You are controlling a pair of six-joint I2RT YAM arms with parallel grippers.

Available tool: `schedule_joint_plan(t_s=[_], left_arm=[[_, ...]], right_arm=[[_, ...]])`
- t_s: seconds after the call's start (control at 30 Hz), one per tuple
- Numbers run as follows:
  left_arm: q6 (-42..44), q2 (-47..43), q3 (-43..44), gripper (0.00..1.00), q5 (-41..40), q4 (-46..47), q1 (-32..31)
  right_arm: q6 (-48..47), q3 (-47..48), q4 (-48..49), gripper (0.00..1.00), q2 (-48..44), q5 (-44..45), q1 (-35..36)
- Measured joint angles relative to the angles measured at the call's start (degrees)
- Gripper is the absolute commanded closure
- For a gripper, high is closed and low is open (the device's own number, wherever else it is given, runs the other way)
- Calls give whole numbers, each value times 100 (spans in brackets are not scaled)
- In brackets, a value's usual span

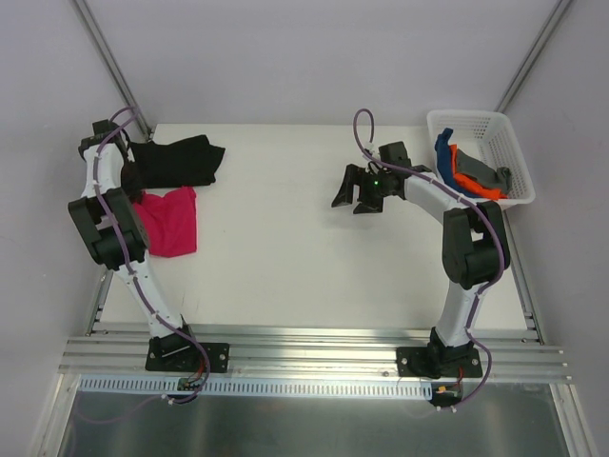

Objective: Fold and stack the t-shirts
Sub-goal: Neatly place the folded tshirt to the corner

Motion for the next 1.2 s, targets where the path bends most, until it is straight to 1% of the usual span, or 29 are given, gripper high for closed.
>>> schedule_joint_plan(t_s=[0.4, 0.43, 0.47, 0.5, 0.53, 0.57, 0.73, 0.83, 0.9, 1.0, 1.1, 1.13, 1.2], left_arm=[[153, 413, 262, 100, -304, 186, 68], [164, 442, 267, 90, -310, 201, 68], [179, 457, 267, 60, -313, 212, 68], [216, 463, 267, 19, -332, 216, 68], [229, 463, 267, 5, -382, 227, 68], [188, 463, 267, 1, -459, 245, 68], [90, 376, 269, 1, -699, 310, 66], [46, 125, 348, 1, -754, 302, 22], [20, -175, 535, 1, -695, 308, -63], [-44, -811, 822, 1, -199, 398, -367], [-122, -1458, 1029, 1, 645, 505, -876], [-144, -1615, 1051, 1, 841, 546, -1019], [-168, -1928, 1058, 1, 1384, 579, -1405]], right_arm=[[15, -35, 61, 11, 0, 0, 46], [15, -50, 66, 11, 0, 0, 48], [15, -76, 70, 11, 0, 0, 48], [15, -92, 70, 11, 0, 0, 50], [17, -103, 68, 11, 0, 0, 52], [17, -109, 68, 11, 0, 0, 55], [4, -109, 85, 11, -4, 0, 61], [-118, -111, 61, 10, -87, 48, 63], [-280, -149, -7, 7, -262, 149, 63], [-619, -175, -166, 4, -662, 385, 61], [-964, -105, -310, 3, -1141, 791, 59], [-1082, 4, -426, 0, -1276, 994, 59], [-1303, 387, -688, 0, -1447, 1486, 63]])
